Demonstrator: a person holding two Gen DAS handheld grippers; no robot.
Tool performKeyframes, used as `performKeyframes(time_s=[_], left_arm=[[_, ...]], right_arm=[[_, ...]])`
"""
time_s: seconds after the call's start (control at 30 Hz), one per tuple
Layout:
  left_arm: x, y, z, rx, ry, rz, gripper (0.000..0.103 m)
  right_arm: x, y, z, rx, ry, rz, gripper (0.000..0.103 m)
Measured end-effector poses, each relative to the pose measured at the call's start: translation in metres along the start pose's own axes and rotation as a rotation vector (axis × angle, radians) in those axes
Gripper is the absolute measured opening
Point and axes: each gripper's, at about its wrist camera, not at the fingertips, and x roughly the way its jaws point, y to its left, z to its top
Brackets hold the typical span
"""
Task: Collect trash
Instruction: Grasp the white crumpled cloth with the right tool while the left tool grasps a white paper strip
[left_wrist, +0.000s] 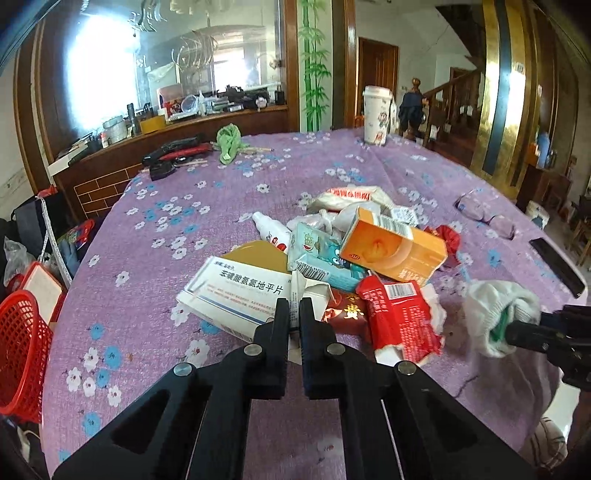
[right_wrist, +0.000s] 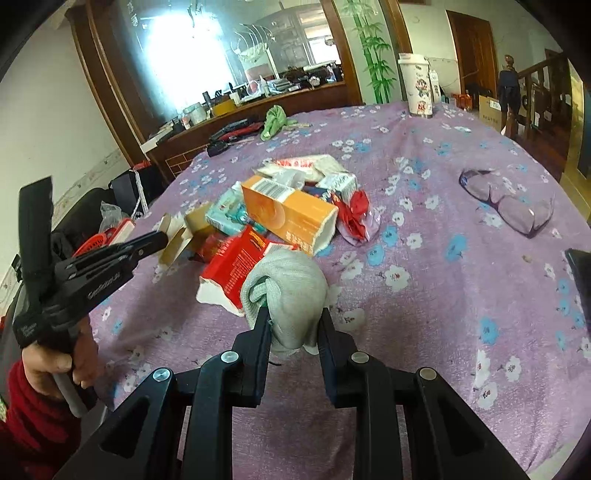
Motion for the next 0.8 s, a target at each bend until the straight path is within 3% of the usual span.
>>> performKeyframes(time_s=[0.8], left_arm=[[-0.066, 0.055, -0.01, -0.129, -0.091, -0.001, 0.005]], right_arm=[[0.007, 0.064, 0.026, -0.119, -0.002, 0.085, 0.026]])
